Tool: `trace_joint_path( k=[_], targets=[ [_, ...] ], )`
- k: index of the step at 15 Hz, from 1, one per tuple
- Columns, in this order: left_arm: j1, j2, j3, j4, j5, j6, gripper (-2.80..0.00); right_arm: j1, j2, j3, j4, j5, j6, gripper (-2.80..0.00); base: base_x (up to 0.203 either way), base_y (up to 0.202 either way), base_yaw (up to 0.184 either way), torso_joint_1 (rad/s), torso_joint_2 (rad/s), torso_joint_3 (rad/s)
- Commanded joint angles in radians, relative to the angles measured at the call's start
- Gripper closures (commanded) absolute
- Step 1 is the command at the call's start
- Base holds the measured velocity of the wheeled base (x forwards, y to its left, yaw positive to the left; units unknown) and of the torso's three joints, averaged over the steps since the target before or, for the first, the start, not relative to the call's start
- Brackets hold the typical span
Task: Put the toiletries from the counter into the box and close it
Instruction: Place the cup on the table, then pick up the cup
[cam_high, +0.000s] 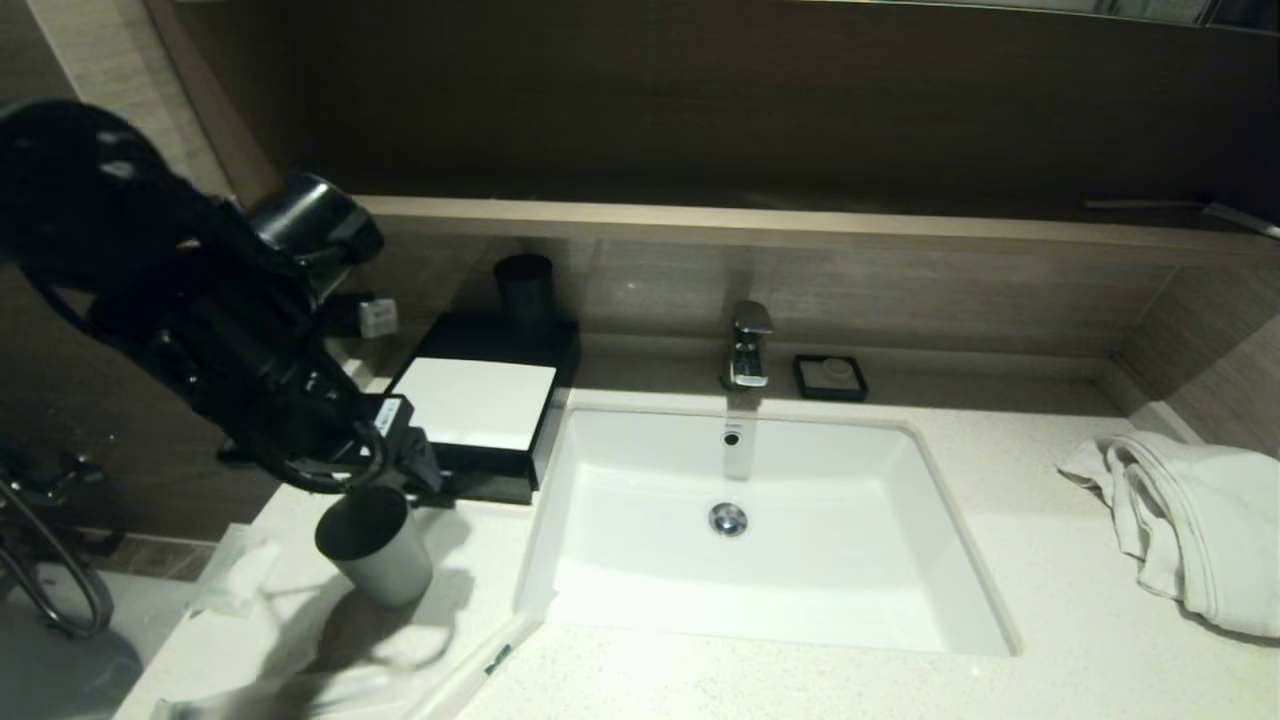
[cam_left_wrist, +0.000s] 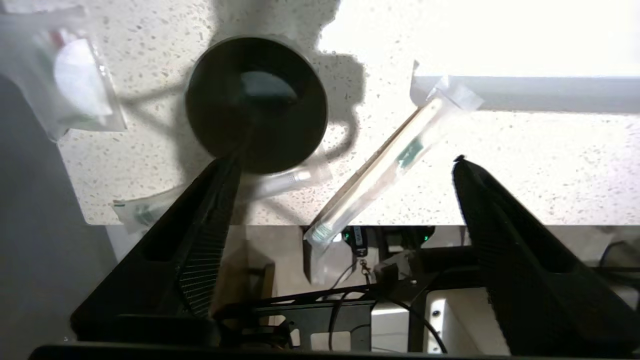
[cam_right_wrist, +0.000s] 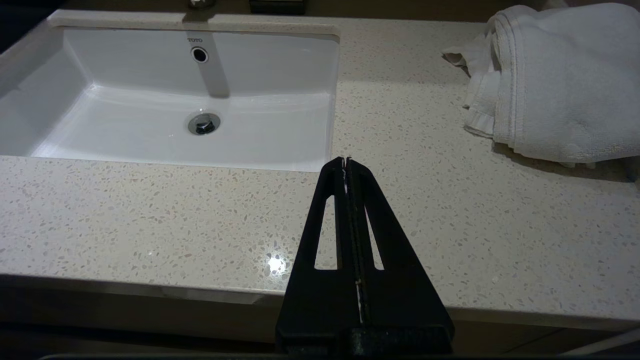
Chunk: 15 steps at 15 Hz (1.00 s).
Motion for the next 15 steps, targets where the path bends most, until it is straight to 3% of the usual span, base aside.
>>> trace_joint_path(
  k=[1, 5, 7, 11, 13, 15],
  targets=[
    [-0.004, -0.151, 0.043, -0.001, -0.002, -0.002, 0.00, 0.000, 0.000, 0.000, 0.000, 0.002, 0.000, 0.00, 0.000, 0.000, 0.000, 0.000, 0.00, 0.000],
    [-0.004, -0.319, 0.201, -0.041, -0.005, -0.003, 0.00, 0.000, 0.000, 0.000, 0.000, 0.000, 0.000, 0.00, 0.000, 0.000, 0.000, 0.000, 0.00, 0.000],
    [-0.003, -0.388, 0.365, -0.163, -0.002, 0.001, 0.00, 0.000, 0.000, 0.000, 0.000, 0.001, 0.000, 0.00, 0.000, 0.000, 0.000, 0.000, 0.00, 0.000],
    [0.004, -0.585, 0.733, -0.530, 0.004, 0.060, 0.00, 0.000, 0.000, 0.000, 0.000, 0.000, 0.000, 0.00, 0.000, 0.000, 0.000, 0.000, 0.00, 0.000],
    [0.005, -0.669, 0.824, -0.618, 0.005, 0.086, 0.00, 0.000, 0.000, 0.000, 0.000, 0.000, 0.000, 0.00, 0.000, 0.000, 0.000, 0.000, 0.00, 0.000],
    [0.006, -0.716, 0.884, -0.636, 0.006, 0.095, 0.00, 0.000, 0.000, 0.000, 0.000, 0.000, 0.000, 0.00, 0.000, 0.000, 0.000, 0.000, 0.00, 0.000]
  ],
)
